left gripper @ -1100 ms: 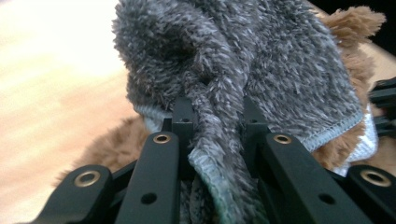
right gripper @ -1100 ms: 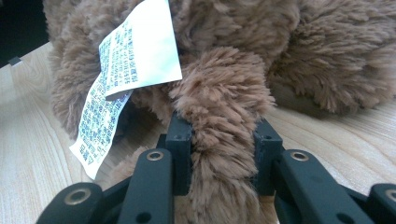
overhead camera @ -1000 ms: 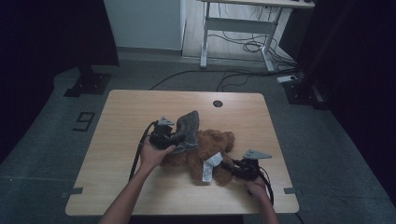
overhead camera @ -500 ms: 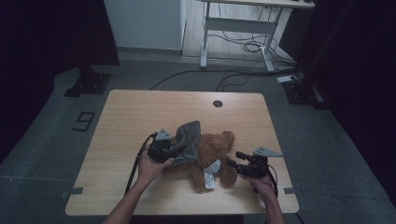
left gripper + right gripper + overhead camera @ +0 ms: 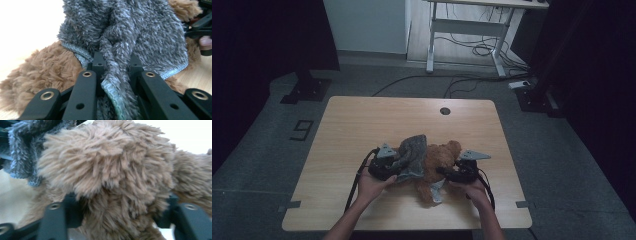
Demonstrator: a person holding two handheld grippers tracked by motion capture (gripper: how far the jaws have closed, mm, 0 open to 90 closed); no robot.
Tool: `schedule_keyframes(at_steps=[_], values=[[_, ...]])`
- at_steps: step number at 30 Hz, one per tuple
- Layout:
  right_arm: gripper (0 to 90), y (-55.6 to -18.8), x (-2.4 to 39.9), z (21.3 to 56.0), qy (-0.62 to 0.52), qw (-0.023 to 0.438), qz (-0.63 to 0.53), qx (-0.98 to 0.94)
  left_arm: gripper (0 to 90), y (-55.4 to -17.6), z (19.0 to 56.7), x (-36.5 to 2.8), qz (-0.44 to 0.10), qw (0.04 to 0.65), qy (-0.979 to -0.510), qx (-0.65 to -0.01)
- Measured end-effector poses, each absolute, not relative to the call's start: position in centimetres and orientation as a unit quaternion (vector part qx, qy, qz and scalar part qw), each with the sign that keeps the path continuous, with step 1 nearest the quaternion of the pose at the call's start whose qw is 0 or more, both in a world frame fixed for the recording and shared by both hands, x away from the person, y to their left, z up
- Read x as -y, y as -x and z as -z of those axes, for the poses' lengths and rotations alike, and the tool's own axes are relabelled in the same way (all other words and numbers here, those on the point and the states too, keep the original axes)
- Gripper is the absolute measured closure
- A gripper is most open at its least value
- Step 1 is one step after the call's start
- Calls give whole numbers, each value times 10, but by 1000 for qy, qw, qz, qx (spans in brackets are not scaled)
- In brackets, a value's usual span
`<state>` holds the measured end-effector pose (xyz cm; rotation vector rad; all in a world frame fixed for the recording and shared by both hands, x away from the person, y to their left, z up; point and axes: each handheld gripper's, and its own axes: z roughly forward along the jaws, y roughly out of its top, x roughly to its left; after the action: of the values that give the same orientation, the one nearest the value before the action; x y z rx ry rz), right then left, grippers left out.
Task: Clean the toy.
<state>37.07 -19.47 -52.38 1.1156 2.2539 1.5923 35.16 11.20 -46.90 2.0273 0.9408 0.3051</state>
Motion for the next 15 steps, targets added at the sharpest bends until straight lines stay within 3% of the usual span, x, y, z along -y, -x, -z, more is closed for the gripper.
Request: schedule_keyframes(at_steps=[9,15], values=[[492,-405,199,525,-400,128,-532,-735,745,-399,460,-95,-123,424,-807,-392],[494,-411,198,525,-409,146,-529,-729,745,-406,441,-93,-145,427,-802,-391]])
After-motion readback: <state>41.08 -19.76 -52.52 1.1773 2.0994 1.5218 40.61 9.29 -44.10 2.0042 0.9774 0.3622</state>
